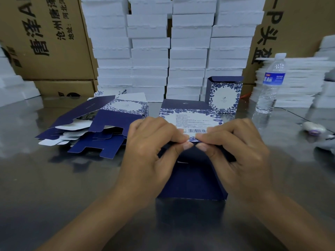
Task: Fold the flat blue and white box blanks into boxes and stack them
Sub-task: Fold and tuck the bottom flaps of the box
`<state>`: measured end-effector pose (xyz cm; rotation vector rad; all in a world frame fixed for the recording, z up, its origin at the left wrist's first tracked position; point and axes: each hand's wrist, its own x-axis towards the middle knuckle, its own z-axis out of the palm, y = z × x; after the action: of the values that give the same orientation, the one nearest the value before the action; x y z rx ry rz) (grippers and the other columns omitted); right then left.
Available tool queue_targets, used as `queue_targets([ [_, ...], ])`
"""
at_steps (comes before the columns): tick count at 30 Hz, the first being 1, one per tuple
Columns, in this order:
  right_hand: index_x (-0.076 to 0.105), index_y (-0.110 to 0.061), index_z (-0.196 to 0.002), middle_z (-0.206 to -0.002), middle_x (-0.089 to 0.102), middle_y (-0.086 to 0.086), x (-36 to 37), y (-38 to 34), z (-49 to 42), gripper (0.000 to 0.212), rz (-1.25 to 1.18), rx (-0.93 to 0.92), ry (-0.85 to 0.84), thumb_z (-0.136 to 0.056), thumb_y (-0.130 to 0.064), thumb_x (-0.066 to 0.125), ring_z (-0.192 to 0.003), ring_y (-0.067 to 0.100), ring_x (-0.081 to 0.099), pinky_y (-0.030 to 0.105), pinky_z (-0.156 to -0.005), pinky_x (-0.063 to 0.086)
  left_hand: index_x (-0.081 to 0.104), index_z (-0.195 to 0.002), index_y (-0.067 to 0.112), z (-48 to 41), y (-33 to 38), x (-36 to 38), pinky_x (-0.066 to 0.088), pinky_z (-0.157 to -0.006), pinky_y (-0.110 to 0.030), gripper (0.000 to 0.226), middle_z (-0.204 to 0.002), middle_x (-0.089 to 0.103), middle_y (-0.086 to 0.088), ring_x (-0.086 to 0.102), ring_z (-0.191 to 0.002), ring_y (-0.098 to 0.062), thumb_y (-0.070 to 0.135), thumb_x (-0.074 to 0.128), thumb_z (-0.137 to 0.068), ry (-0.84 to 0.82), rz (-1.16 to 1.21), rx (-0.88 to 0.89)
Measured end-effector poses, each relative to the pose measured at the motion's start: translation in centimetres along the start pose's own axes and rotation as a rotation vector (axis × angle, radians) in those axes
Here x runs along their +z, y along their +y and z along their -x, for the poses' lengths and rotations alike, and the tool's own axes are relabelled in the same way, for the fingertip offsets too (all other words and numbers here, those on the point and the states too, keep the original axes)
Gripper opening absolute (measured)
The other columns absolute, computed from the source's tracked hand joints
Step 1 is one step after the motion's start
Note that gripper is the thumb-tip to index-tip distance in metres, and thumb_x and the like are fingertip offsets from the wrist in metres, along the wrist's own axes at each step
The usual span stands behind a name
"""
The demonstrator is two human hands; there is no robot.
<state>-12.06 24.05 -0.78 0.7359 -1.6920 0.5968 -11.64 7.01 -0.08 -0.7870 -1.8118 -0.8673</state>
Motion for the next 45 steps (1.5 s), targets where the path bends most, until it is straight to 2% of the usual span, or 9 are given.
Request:
queue_targets([
  [5, 0.073, -0.006, -0.081, -0.078, 0.066, 0.005, -0.1, 0.2, 0.1, 0.023, -0.029, 0.029, 0.021, -0.088, -0.026, 0.063, -0.075, 0.019, 0.056, 0.029, -0.069, 0.044, 0.054, -0.084, 0.028, 0.0, 0.0, -0.1, 0.039, -0.083, -0.033, 0.008, -0.088, 0.058, 0.011, 0.058, -0.082, -0.011, 0.029, 0.062, -0.083, -0.004, 0.029, -0.024],
  [8, 0.071, -0.004, -0.08, -0.081, 0.068, 0.004, -0.1, 0.4, 0.2, 0.022, -0.048, 0.04, 0.021, -0.089, -0.022, 0.063, -0.077, 0.021, 0.059, 0.03, -0.071, 0.046, 0.057, -0.083, 0.027, 0.0, -0.1, -0.1, 0.04, -0.083, -0.033, 0.006, -0.088, 0.059, 0.012, 0.058, -0.083, -0.009, 0.029, 0.062, -0.083, 0.0, 0.029, -0.028],
  [12, 0.072, -0.004, -0.079, -0.081, 0.068, 0.004, 0.0, 0.4, 0.2, 0.018, -0.075, 0.066, 0.047, -0.086, -0.019, 0.066, -0.08, 0.016, 0.06, 0.025, -0.074, 0.047, 0.068, -0.082, 0.01, 0.2, -0.1, -0.1, 0.046, -0.079, -0.043, 0.016, -0.089, 0.06, 0.016, 0.058, -0.087, -0.008, 0.025, 0.063, -0.083, 0.031, -0.021, 0.01],
  [17, 0.072, -0.004, -0.08, -0.082, 0.069, 0.005, -0.2, 0.6, 0.2, 0.016, -0.091, 0.069, 0.054, -0.085, -0.019, 0.067, -0.079, 0.019, 0.061, 0.028, -0.073, 0.047, 0.068, -0.091, 0.009, 0.7, -0.5, -0.1, 0.048, -0.082, -0.041, 0.017, -0.095, 0.061, 0.016, 0.057, -0.095, -0.005, 0.022, 0.058, -0.088, 0.025, -0.027, 0.009],
  [27, 0.073, -0.006, -0.091, -0.095, 0.068, -0.002, -0.3, 0.8, 0.4, 0.017, -0.132, 0.087, 0.042, -0.09, -0.018, 0.061, -0.093, 0.013, 0.063, 0.03, -0.085, 0.05, 0.065, -0.077, 0.002, 0.4, -0.9, 0.0, 0.046, -0.081, -0.038, 0.024, -0.091, 0.059, 0.014, 0.057, -0.09, -0.006, 0.023, 0.058, -0.086, 0.099, -0.006, -0.039],
  [32, 0.07, -0.01, -0.095, -0.1, 0.068, -0.002, -0.3, 0.7, 0.4, 0.015, -0.144, 0.145, 0.057, -0.089, -0.019, 0.06, -0.097, 0.014, 0.064, 0.042, -0.087, 0.051, 0.065, -0.077, 0.002, 0.4, -0.8, 0.0, 0.047, -0.081, -0.038, 0.025, -0.091, 0.059, 0.016, 0.06, -0.088, -0.01, 0.025, 0.058, -0.085, 0.094, 0.019, -0.087],
  [37, 0.071, -0.007, -0.09, -0.095, 0.063, -0.01, -0.5, 0.4, 0.2, 0.021, -0.132, 0.185, 0.021, -0.09, -0.022, 0.056, -0.096, 0.007, 0.06, 0.02, -0.091, 0.045, 0.068, -0.082, 0.005, 0.6, -0.8, 0.1, 0.048, -0.084, -0.043, 0.022, -0.094, 0.06, 0.016, 0.057, -0.092, 0.0, 0.025, 0.059, -0.086, 0.112, 0.001, -0.075],
  [41, 0.07, -0.006, -0.088, -0.094, 0.063, -0.009, -0.5, 0.6, 0.3, 0.023, -0.129, 0.17, 0.012, -0.091, -0.022, 0.055, -0.095, 0.01, 0.059, 0.021, -0.089, 0.045, 0.067, -0.086, 0.009, 1.1, -1.0, 0.3, 0.036, -0.101, -0.035, 0.019, -0.099, 0.061, 0.015, 0.057, -0.098, 0.006, 0.02, 0.053, -0.091, 0.114, -0.033, -0.061],
  [45, 0.068, -0.012, -0.091, -0.096, 0.06, -0.013, -0.6, 0.7, 0.2, 0.018, -0.142, 0.165, 0.008, -0.093, -0.023, 0.053, -0.095, 0.011, 0.058, 0.019, -0.089, 0.044, 0.058, -0.091, 0.022, 1.2, -1.1, 0.1, 0.04, -0.099, -0.044, 0.01, -0.099, 0.058, 0.021, 0.053, -0.104, 0.004, 0.023, 0.048, -0.093, 0.119, 0.018, -0.116],
])
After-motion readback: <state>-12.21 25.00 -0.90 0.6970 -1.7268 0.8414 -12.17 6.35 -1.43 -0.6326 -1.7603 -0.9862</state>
